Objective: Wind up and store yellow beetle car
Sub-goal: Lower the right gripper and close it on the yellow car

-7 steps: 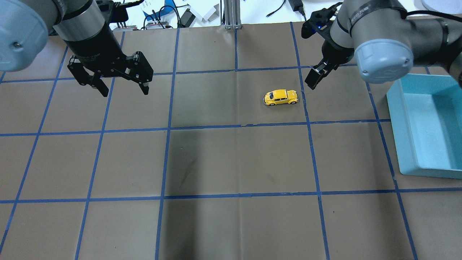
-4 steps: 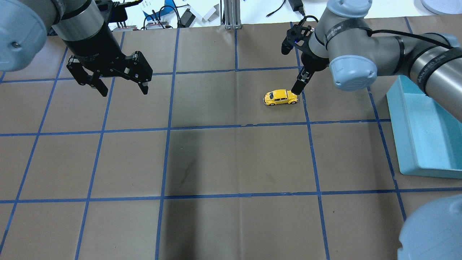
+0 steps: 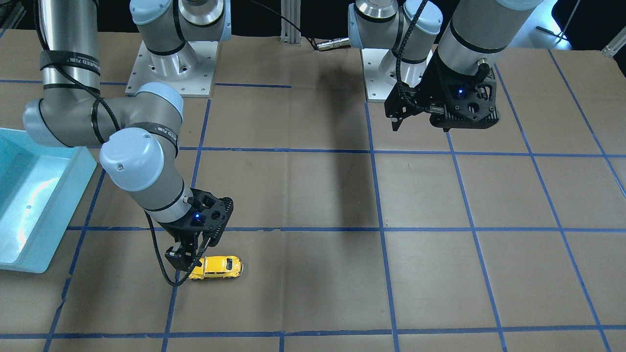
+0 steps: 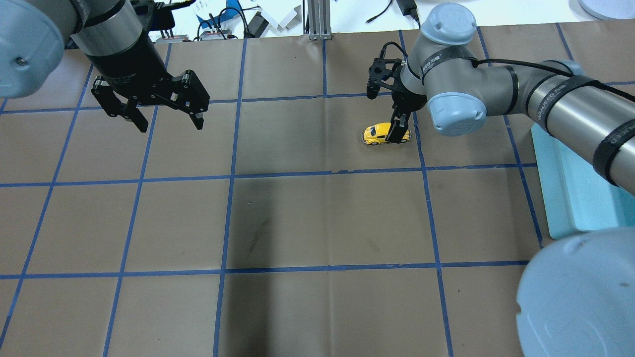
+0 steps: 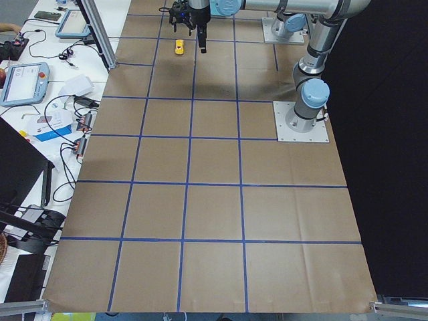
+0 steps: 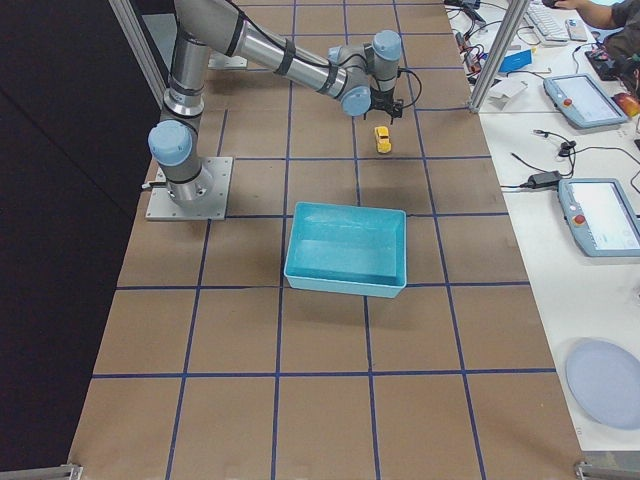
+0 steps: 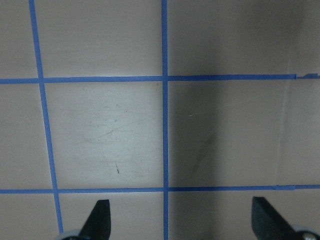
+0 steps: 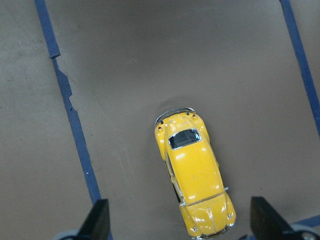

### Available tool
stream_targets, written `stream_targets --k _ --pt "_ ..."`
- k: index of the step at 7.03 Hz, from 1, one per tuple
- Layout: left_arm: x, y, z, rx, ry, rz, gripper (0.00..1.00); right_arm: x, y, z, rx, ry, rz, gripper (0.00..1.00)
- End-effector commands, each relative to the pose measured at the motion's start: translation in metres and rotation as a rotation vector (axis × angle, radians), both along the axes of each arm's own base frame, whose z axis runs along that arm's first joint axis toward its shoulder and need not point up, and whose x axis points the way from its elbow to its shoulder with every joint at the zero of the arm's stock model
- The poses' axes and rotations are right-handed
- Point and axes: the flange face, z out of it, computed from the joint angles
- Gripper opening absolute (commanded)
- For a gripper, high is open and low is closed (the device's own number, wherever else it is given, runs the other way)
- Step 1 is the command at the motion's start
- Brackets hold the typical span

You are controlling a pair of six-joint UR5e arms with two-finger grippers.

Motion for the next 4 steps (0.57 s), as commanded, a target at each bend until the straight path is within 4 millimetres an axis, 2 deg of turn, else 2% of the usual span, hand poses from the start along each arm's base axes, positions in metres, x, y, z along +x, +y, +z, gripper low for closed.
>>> stream_targets --k 1,2,4 --pt "0.0 0.0 0.001 -0.003 0.002 -0.008 1.0 0.002 -0.011 -0.032 0.01 -0.007 0.031 1.0" --pt "0.0 0.0 0.001 -0.003 0.002 -0.009 1.0 0.002 -0.015 -0.027 -0.005 -0.006 0.043 1.0" --pt "0.0 0.0 0.0 -0.001 0.002 -0.009 1.0 0.003 -0.017 -0.037 0.0 -0.007 0.049 1.0"
